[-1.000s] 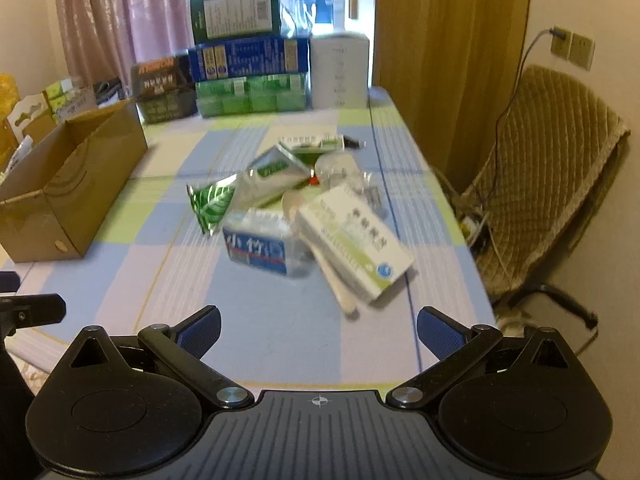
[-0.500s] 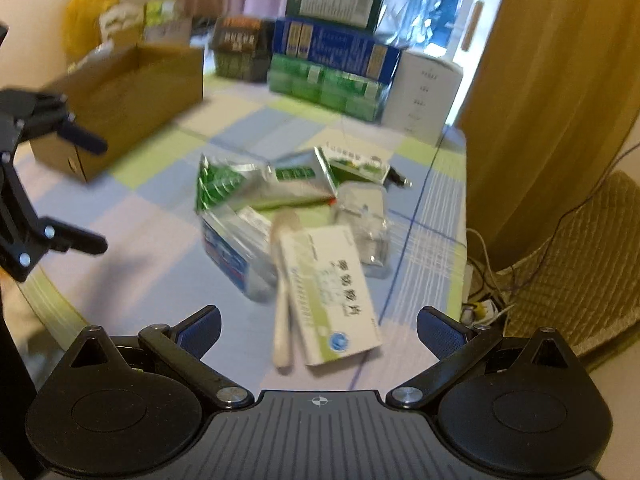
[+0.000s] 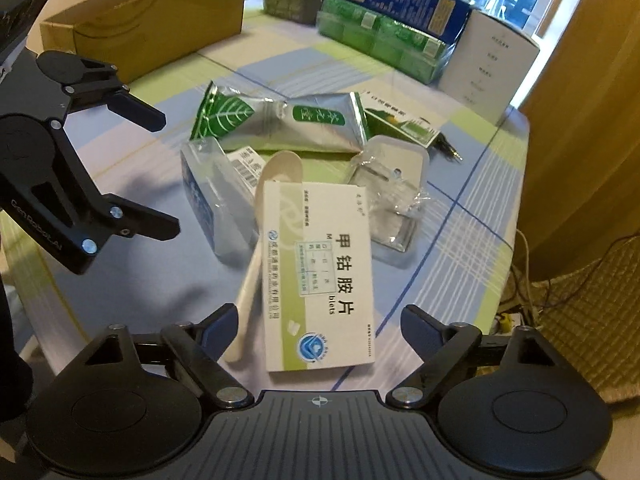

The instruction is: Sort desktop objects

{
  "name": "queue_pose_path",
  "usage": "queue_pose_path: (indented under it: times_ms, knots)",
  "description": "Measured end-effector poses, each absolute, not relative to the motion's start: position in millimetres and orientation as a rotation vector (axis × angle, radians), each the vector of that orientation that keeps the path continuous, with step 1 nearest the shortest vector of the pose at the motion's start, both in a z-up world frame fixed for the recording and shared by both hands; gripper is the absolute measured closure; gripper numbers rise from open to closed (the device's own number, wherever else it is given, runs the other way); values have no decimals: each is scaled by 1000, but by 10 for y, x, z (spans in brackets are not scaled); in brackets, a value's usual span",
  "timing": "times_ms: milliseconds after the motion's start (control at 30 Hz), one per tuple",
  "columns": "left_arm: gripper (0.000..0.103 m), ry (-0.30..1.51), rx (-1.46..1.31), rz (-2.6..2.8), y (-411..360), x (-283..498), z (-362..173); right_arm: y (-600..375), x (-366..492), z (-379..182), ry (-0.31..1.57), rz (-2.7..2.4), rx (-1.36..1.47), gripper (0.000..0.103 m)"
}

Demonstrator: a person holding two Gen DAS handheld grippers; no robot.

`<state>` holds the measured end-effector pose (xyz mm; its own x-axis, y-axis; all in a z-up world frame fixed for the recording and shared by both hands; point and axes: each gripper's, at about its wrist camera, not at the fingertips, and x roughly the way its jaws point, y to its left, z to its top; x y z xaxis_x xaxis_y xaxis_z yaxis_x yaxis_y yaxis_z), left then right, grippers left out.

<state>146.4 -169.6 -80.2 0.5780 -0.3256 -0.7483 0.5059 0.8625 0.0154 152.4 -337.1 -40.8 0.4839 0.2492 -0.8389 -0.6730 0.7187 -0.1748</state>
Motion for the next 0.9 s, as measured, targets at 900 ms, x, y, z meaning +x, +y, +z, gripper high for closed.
queue_pose_path:
  times_ms: [900]
  knots:
    - [20,811,290,-496,-1487,1444,-859,-3325,1875,-596,966,632,-433,35]
